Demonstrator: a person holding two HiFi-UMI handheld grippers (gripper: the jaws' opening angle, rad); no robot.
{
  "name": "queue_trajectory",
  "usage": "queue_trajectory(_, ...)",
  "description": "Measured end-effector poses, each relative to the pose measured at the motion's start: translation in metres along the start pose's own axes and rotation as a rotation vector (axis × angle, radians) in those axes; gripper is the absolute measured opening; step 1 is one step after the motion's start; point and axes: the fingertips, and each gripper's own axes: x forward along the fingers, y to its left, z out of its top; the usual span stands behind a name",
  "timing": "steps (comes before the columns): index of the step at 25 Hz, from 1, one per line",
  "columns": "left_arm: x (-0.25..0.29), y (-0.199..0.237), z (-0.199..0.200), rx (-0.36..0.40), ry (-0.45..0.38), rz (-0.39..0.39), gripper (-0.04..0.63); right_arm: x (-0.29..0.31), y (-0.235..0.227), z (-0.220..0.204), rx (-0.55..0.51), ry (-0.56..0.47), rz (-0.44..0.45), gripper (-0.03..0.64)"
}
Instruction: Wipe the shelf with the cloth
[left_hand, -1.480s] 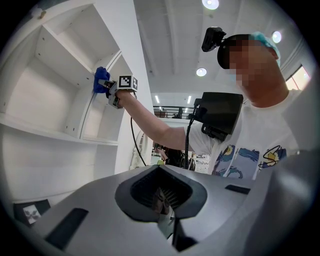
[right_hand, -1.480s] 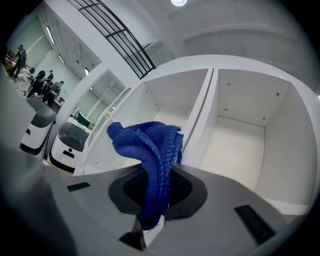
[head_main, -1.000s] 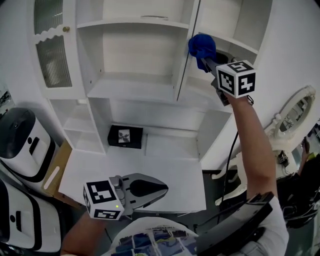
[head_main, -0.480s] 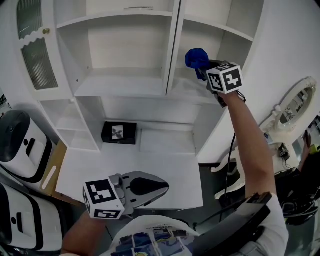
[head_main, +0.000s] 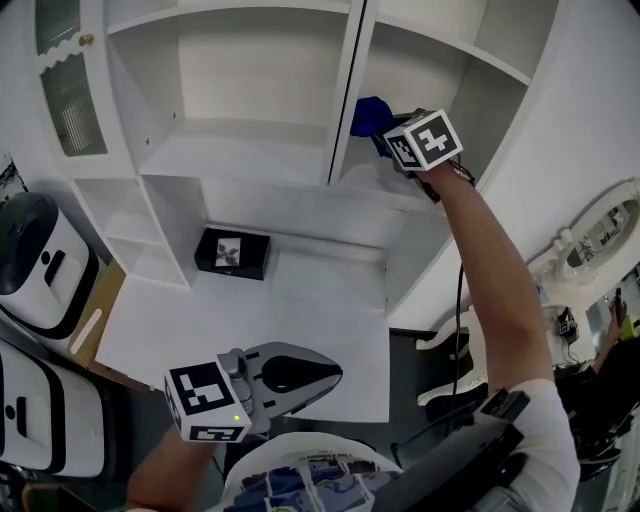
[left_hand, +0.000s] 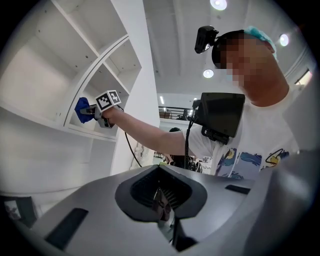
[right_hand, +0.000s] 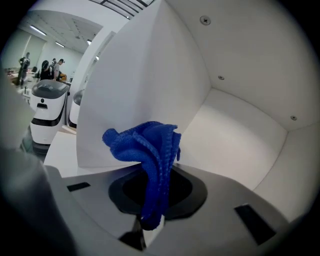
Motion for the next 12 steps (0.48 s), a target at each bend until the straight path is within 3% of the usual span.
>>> queue_trajectory(5, -0.006, 0.011, -0.008, -0.015, 0.029, -0.019, 0.012, 0.025, 0.002, -0.003, -0.031, 0.059, -0.003, 0.063)
queue_trajectory(12, -0.028, 0.037, 0.002, -0.019, 0.047, -0.055, 0.011, 0.071, -0.003, -0.009, 0.018, 0.146, 0.006, 0.063)
